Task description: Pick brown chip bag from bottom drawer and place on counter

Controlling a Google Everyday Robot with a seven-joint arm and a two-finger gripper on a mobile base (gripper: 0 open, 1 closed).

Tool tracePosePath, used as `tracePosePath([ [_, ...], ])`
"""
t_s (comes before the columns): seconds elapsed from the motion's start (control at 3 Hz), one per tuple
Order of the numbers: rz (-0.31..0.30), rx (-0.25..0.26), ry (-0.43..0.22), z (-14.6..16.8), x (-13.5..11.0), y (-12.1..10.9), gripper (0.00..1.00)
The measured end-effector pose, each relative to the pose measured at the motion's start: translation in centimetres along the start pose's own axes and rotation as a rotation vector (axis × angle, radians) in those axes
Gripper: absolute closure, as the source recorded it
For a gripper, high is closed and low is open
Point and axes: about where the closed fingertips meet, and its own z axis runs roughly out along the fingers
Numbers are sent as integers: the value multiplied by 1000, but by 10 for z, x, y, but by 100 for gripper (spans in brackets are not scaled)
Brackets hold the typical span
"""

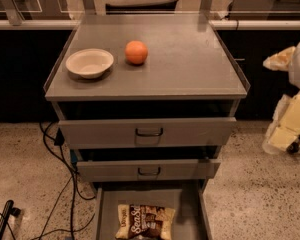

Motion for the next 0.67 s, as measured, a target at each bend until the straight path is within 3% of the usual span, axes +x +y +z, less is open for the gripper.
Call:
tracePosePath([
  [0.33,22,-57,-126,27,3,18,0],
  [0.67,42,-139,-183,66,5,38,0],
])
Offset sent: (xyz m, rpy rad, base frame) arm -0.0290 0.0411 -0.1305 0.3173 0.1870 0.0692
